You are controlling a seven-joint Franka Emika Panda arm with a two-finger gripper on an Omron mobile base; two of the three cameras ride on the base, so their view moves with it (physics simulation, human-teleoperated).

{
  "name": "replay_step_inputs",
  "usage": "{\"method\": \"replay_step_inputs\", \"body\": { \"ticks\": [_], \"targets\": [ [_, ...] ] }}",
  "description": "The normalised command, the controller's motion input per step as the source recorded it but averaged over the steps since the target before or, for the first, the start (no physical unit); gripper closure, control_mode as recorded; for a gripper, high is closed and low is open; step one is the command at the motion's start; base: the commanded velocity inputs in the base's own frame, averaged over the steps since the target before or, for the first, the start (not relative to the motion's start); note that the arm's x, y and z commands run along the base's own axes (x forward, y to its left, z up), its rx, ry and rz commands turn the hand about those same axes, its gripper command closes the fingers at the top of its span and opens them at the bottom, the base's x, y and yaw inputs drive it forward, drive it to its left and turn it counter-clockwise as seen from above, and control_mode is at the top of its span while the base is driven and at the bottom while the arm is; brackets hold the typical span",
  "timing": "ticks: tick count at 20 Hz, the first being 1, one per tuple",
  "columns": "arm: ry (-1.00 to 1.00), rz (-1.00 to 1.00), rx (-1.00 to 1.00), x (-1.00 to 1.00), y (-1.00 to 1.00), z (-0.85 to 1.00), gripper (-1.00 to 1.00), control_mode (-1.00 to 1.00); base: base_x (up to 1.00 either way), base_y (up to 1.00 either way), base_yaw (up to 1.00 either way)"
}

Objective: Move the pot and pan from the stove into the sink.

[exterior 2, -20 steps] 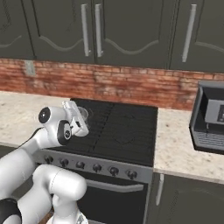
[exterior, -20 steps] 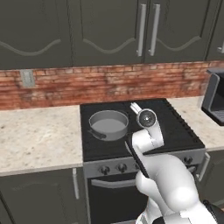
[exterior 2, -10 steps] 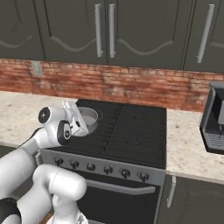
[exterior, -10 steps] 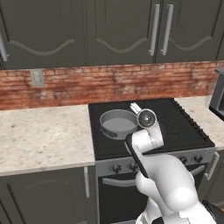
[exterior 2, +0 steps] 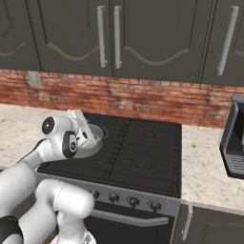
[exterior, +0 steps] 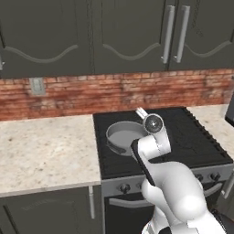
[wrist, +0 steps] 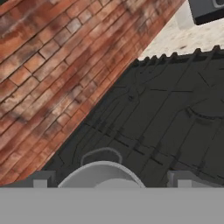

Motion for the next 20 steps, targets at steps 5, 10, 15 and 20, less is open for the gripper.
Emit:
{"method": "replay_step_inputs", "body": {
  "ticks": [5, 10, 15, 20],
  "targets": [
    [0.00, 0.00, 0.00, 0.00, 0.00, 0.00, -1.00, 1.00, 0.31, 0.06, -0.01],
    [0.00, 0.00, 0.00, 0.00, 0.00, 0.00, -1.00, -1.00, 0.02, 0.01, 0.00],
    [0.01, 0.04, 0.04, 0.00, 0.00, -0.01, -1.00, -1.00, 0.00, 0.00, 0.00],
    [0.13, 0.18, 0.23, -0.02, -0.02, -0.08, -1.00, -1.00, 0.00, 0.00, 0.00]
  ]
}}
